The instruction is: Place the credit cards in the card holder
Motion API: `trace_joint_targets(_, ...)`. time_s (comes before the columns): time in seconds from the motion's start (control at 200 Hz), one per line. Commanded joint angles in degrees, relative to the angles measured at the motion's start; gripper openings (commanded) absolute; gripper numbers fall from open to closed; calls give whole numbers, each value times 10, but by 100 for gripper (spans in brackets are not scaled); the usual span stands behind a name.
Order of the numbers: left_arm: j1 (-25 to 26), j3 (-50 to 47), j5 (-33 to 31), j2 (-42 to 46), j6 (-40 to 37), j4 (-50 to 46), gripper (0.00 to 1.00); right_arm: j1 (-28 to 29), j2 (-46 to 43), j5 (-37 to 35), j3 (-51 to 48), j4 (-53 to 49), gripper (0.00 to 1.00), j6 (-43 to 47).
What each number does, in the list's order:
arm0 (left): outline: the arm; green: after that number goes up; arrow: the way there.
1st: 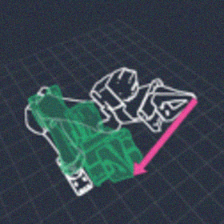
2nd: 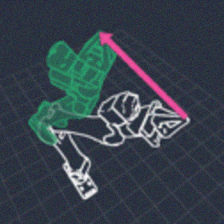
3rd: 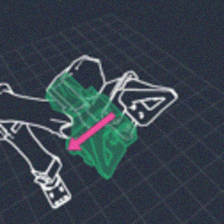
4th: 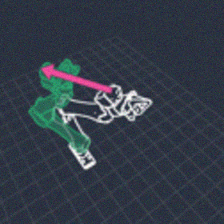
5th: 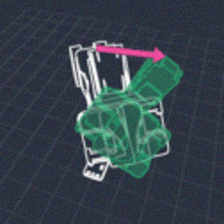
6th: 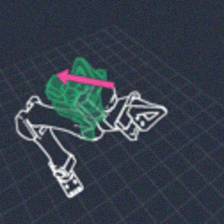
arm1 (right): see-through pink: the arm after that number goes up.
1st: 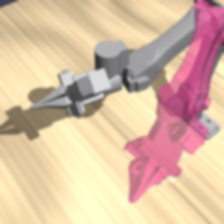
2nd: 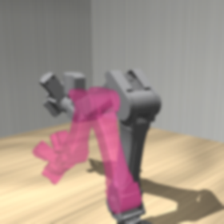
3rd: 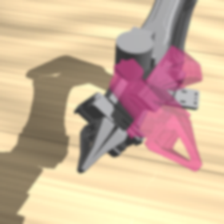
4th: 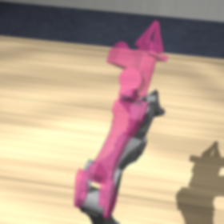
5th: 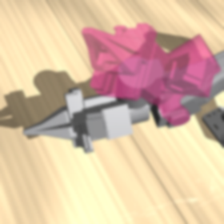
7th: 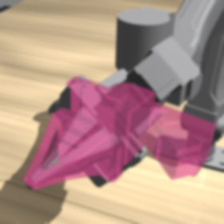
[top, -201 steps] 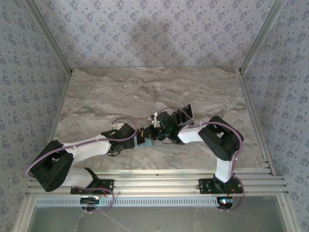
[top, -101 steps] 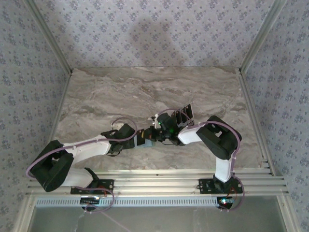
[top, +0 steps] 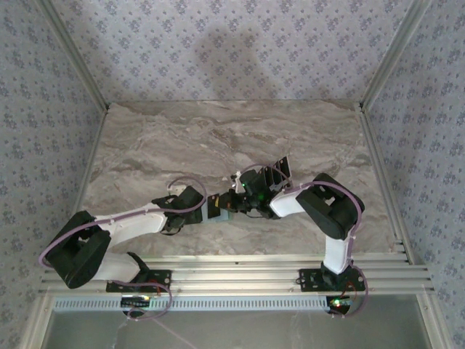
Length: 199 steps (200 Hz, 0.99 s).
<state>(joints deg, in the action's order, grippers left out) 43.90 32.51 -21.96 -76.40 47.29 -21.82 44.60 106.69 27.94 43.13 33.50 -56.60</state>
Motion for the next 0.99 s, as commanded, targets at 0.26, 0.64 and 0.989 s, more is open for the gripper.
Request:
trace_joint_targets(0.26, 1, -10, -13, 1, 5, -18, 90, 8, 27, 24, -2, 27, 0, -16)
trace_joint_targets(0.64, 1, -13, -11, -1, 5, -16, 90, 8, 36, 37, -2, 62, 0, -39)
trace_joint_targets(0.989, 1, -18, -10, 0, 7, -12, 90, 8, 50, 38, -1, 77, 0, -49)
